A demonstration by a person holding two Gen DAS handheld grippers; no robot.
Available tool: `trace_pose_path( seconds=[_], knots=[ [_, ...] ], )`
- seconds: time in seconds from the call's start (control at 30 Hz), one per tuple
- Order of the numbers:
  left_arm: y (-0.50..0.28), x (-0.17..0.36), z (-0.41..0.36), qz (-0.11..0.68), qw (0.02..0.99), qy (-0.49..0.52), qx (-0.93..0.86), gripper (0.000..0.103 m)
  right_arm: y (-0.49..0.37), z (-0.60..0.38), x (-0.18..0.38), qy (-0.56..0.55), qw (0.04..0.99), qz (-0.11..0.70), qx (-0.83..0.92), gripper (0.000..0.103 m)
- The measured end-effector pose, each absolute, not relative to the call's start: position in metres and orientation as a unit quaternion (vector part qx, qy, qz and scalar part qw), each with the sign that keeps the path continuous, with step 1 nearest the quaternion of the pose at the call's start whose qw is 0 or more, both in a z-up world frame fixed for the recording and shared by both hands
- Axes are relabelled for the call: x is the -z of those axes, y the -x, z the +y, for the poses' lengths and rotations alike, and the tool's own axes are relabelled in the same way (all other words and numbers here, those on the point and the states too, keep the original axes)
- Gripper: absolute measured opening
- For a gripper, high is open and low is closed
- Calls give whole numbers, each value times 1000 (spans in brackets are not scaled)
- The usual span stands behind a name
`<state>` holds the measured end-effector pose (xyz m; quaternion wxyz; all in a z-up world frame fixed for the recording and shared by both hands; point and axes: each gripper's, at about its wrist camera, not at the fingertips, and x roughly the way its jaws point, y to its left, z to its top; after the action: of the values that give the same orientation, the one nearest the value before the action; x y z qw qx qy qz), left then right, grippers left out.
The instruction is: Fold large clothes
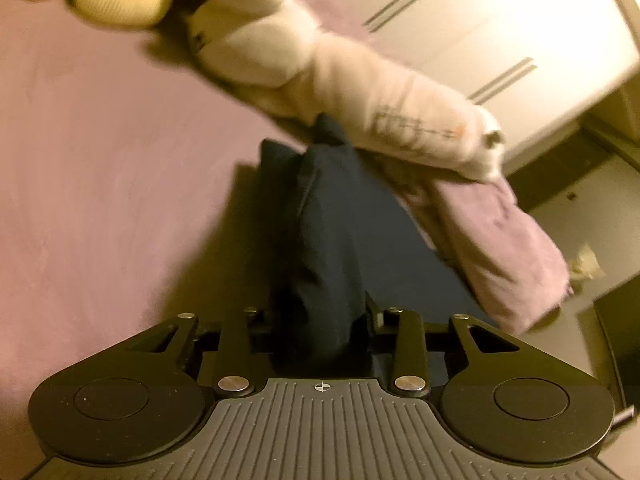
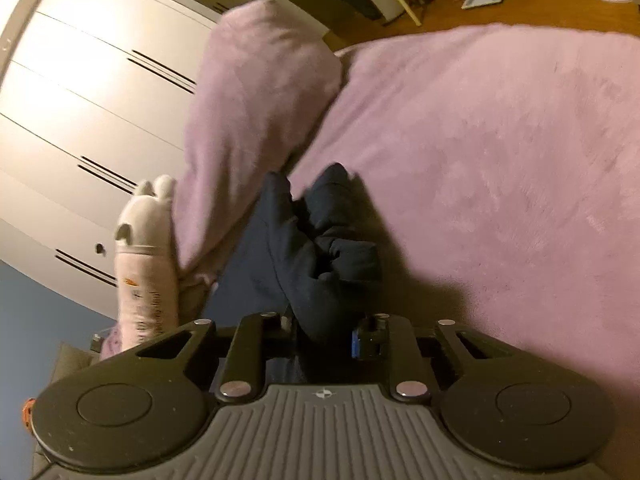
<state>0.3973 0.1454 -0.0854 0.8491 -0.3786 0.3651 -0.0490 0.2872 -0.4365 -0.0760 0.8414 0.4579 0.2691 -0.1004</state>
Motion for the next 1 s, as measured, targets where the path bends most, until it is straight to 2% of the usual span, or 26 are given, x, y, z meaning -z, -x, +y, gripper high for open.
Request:
trace_pose_path(
  seconds=[0.23,0.43,0.5,0.57,0.63,0.7,0.73,0.77,0.83,1.0],
  knots=[
    [-303,46,152,369,862,331,109,35,-185,-420,52,-415,857,290,94,20],
    [-195,64,161,430,843,309,91,33,-74,-421,52,-400,838,357,99,21],
    [-177,76,167,444,835,316,79,34,-57,-420,52,-386,839,372,95,26],
    [-174,85,173,452,832,317,48,45,-52,-423,49,-361,845,381,102,36],
    [-173,82,179,449,836,316,9,51,-54,-429,39,-354,845,380,128,40],
    [-172,69,182,424,855,298,-33,54,-51,-431,21,-321,863,355,163,49],
    [-171,63,183,405,867,286,-50,60,-50,-429,13,-299,875,339,175,51],
    [-172,58,181,385,878,276,-63,63,-53,-424,8,-280,885,328,175,51],
    [-182,53,165,368,894,247,-60,63,-72,-405,3,-250,903,322,136,51],
    [-222,51,78,350,921,170,7,67,-154,-313,18,-129,934,331,18,51]
  ],
)
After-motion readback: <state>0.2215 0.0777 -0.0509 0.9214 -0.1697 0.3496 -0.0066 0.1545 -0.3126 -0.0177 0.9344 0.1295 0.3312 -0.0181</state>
